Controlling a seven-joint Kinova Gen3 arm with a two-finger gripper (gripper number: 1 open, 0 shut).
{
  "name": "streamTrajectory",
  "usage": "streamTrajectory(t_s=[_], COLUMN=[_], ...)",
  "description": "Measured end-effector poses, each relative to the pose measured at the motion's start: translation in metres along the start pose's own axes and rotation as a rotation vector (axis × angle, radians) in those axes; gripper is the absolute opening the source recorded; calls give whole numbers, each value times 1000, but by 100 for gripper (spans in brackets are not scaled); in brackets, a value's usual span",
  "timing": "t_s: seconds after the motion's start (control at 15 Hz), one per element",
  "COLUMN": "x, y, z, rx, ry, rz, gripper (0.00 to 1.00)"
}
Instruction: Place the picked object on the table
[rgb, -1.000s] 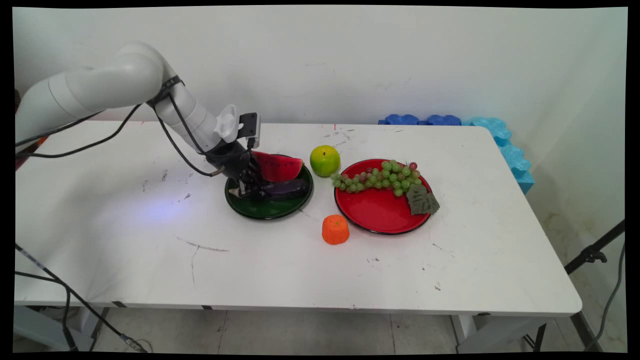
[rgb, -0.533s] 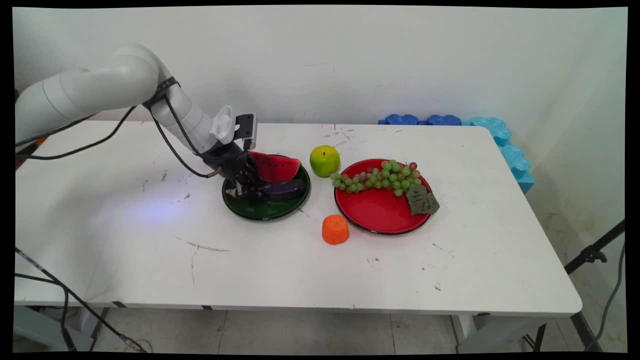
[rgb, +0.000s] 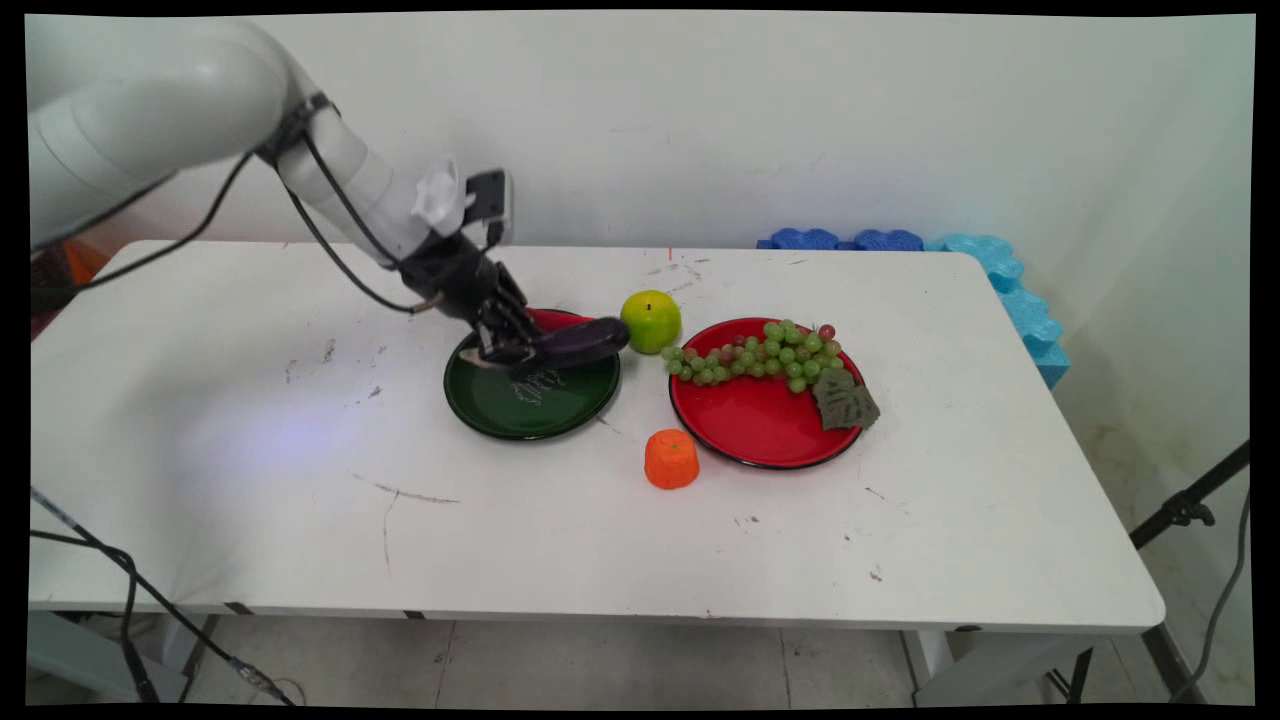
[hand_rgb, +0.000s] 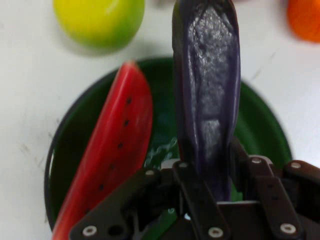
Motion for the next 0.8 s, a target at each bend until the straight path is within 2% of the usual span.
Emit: streamTrajectory(t_s=[0.27, 0.47, 0.8], x=[28, 53, 85], y=[16, 42, 87], z=[-30, -51, -53], rx=[-13, -46, -89], ry=[34, 59, 70], rz=[-17, -26, -21], gripper=[0, 0, 0])
